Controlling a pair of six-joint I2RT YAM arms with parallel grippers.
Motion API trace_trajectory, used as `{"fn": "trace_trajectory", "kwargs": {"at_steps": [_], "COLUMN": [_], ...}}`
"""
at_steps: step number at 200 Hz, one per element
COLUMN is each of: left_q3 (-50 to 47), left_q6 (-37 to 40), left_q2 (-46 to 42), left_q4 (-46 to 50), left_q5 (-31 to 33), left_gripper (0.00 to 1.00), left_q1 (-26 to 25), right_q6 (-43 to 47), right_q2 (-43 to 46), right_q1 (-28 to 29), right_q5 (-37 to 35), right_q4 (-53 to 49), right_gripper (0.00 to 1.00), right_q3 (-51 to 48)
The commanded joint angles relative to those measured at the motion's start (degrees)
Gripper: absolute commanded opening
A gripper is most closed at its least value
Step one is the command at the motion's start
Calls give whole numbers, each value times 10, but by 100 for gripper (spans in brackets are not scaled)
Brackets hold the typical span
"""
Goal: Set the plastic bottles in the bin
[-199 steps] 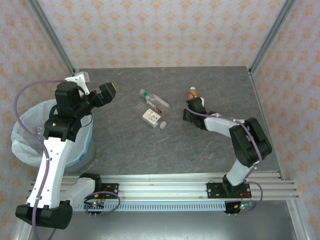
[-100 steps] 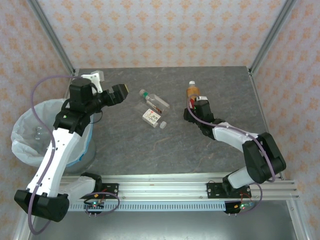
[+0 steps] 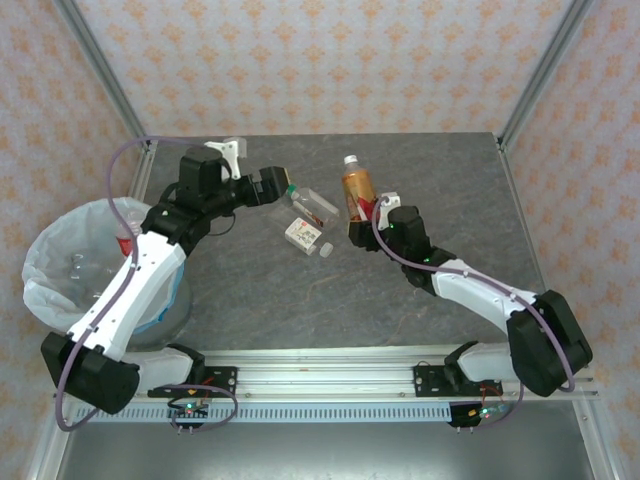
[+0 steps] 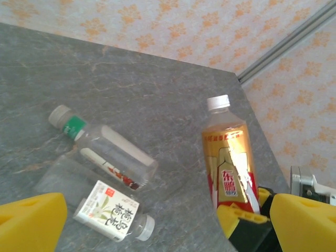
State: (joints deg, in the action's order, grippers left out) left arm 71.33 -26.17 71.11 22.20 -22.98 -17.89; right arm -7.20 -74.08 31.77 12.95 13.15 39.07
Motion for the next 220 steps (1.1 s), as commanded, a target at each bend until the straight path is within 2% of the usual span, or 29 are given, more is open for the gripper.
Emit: {"fn": "trace_trajectory", "kwargs": {"at_steps": [1, 41, 83, 139, 168, 186, 203, 220], "left_q3": [20, 35, 64, 80, 80, 80, 73, 71], "left_q6": [-28, -58, -66, -117, -114, -110, -111, -113], "left_q2": [23, 65, 113, 170, 179, 183, 184, 191], "left_q4": [-56, -103, -92, -108, -117, -101, -94, -104], "left_q5": [-27, -74, -28, 23, 4, 14, 29, 9], "left_gripper": [100, 100, 100, 100, 100, 100, 100, 100], "left_q1": [-12, -32, -77, -119, -125, -127, -127, -126], "right_q6": [4, 1, -10, -47, -47, -52, -50, -52], "right_q2": [15, 18, 24, 24, 26, 27, 26, 21], "right_q1": [9, 19, 41, 61, 65, 66, 66, 66], "right_q5": [45, 97, 121, 110, 92, 81, 90, 107], "right_q4": [43, 67, 94, 161, 177, 190, 194, 194], "right_gripper": [54, 54, 54, 55, 55, 55, 55, 55], "right_q3": [-3, 1, 4, 0, -3, -4, -1, 5]}}
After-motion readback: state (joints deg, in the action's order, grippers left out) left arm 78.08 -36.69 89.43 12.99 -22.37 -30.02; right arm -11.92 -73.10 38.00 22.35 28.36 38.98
